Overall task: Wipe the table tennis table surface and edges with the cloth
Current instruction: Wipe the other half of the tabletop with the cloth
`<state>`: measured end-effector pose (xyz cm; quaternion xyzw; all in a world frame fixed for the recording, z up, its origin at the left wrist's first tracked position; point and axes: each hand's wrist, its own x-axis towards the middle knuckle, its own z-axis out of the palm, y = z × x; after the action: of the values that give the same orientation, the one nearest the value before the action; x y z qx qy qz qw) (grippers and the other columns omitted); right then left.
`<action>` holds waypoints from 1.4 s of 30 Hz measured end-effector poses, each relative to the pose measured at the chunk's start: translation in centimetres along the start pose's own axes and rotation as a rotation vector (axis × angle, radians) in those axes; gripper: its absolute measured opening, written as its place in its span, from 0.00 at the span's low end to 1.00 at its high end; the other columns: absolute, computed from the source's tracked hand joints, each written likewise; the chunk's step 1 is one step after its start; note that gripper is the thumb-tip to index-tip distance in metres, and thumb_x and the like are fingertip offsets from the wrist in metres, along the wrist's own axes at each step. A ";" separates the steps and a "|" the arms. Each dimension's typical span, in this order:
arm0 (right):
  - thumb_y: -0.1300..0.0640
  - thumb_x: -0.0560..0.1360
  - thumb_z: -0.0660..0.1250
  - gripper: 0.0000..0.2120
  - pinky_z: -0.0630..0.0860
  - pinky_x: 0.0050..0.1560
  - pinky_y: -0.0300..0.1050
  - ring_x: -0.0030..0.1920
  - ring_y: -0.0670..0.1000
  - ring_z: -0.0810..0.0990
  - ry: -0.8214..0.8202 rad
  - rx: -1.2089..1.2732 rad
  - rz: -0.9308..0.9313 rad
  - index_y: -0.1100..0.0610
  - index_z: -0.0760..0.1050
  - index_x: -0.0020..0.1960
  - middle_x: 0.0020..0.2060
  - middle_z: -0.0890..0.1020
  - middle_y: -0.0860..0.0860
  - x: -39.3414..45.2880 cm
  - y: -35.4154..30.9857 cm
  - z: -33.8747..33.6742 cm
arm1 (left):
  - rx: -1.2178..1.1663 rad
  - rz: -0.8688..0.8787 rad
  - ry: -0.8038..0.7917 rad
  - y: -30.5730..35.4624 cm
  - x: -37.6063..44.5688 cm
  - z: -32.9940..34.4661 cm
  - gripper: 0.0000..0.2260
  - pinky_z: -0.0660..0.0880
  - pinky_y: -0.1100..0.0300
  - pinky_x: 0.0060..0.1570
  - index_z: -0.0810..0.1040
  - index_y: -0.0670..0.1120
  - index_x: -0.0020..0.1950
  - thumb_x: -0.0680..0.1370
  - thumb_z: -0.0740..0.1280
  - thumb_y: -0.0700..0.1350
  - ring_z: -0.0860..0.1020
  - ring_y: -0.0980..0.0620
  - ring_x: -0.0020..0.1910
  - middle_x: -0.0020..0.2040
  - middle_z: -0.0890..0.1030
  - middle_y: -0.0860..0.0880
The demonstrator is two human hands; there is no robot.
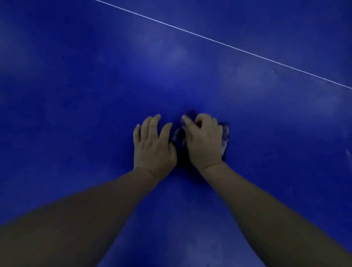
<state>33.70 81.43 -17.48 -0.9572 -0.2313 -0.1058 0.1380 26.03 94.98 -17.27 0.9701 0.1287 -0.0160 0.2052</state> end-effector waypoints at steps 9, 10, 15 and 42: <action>0.61 0.76 0.73 0.15 0.69 0.41 0.53 0.42 0.60 0.74 0.013 -0.055 0.242 0.55 0.81 0.62 0.45 0.76 0.58 -2.4 2.4 -1.2 | -0.007 -0.079 -0.007 4.5 12.5 1.9 0.22 0.43 0.38 0.78 0.62 0.48 0.77 0.83 0.52 0.52 0.49 0.44 0.81 0.81 0.56 0.45; 0.60 0.75 0.74 0.15 0.68 0.41 0.51 0.42 0.59 0.73 -0.010 -0.061 0.167 0.55 0.81 0.62 0.45 0.76 0.57 -3.0 2.3 -1.0 | 0.002 -0.103 0.002 4.7 12.7 2.4 0.23 0.43 0.38 0.78 0.62 0.49 0.78 0.84 0.51 0.53 0.49 0.43 0.81 0.81 0.56 0.44; 0.56 0.78 0.70 0.13 0.67 0.41 0.51 0.43 0.57 0.73 0.001 -0.024 0.054 0.54 0.81 0.63 0.45 0.75 0.55 1.3 4.6 0.3 | 0.011 -0.122 0.039 4.6 13.0 3.0 0.23 0.44 0.38 0.77 0.64 0.51 0.77 0.84 0.50 0.56 0.51 0.44 0.80 0.80 0.59 0.45; 0.53 0.80 0.65 0.14 0.70 0.48 0.56 0.50 0.62 0.75 0.081 -0.102 0.530 0.54 0.80 0.63 0.52 0.76 0.59 15.1 9.7 2.4 | 0.135 -0.098 -0.069 4.7 13.4 3.0 0.29 0.30 0.40 0.75 0.47 0.60 0.81 0.81 0.41 0.67 0.36 0.46 0.81 0.83 0.45 0.49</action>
<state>51.76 80.08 -17.77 -0.9850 0.0388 -0.1158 0.1218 40.22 92.87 -19.25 0.9731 0.1676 -0.0681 0.1428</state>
